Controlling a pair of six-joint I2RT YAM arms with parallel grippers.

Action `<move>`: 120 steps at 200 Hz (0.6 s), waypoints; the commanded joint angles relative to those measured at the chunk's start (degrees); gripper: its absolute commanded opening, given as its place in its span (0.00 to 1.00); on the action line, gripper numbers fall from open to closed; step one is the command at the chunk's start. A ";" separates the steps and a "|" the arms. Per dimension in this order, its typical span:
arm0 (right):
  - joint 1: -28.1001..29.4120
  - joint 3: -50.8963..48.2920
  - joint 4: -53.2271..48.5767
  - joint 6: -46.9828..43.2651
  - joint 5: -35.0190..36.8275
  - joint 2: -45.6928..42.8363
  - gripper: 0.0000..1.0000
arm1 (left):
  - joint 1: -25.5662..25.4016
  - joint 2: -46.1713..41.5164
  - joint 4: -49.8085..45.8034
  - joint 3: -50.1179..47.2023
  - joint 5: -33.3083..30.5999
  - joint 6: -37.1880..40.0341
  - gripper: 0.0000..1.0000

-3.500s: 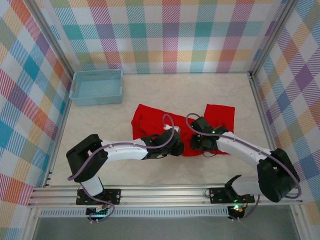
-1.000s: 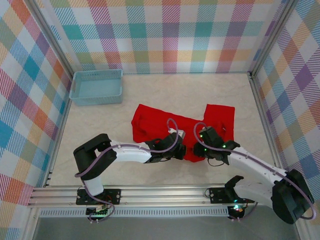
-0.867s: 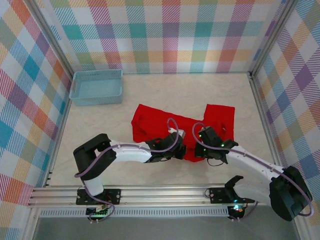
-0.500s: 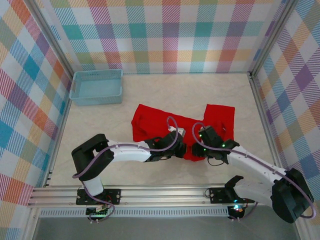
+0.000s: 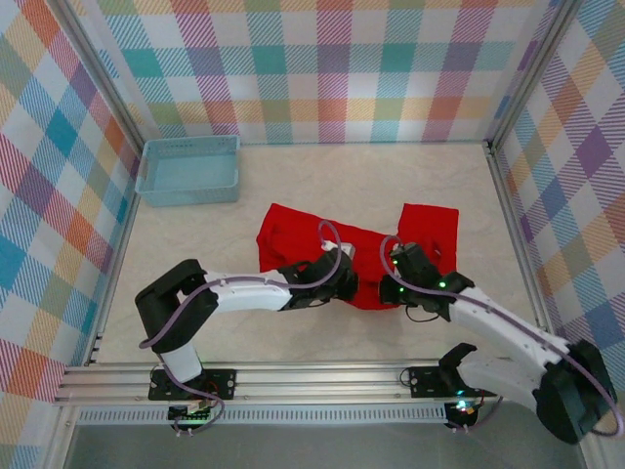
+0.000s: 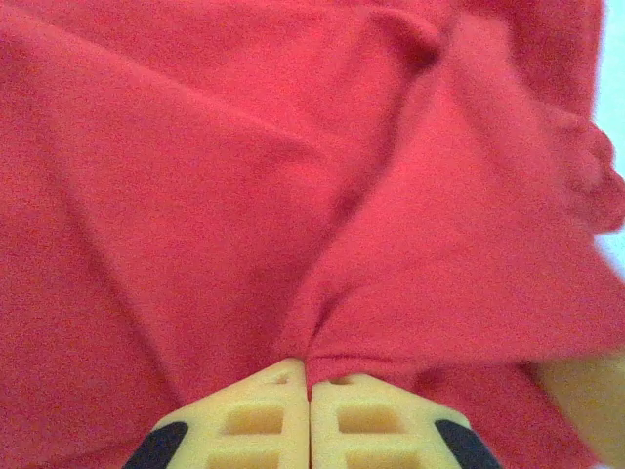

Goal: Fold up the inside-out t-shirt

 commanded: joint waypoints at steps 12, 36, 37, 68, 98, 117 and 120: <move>0.40 -0.36 -1.34 1.28 -4.40 -9.69 0.00 | 2.54 1.78 -7.72 2.78 -1.92 -1.37 0.18; 0.40 -4.70 3.52 3.72 -6.78 -13.67 0.00 | -1.25 1.21 -23.20 8.54 -14.12 0.76 0.32; 0.40 -4.91 3.90 3.84 -7.02 -13.77 0.00 | -1.46 1.15 -23.78 8.82 -14.50 0.98 0.33; 0.42 -9.74 11.72 6.41 -12.08 -16.92 0.00 | -3.81 -5.43 -22.42 5.23 -13.06 0.28 0.49; 0.44 -11.71 12.44 7.63 -10.86 -18.56 0.00 | -4.53 -7.28 -14.03 2.83 -4.59 0.17 0.52; 0.43 -11.90 12.05 8.19 -10.09 -18.75 0.00 | -5.36 -5.34 -12.23 4.59 -2.66 1.01 0.51; 0.40 -11.96 12.03 8.32 -10.08 -18.85 0.00 | -5.45 -4.93 -12.35 5.02 -2.55 1.06 0.51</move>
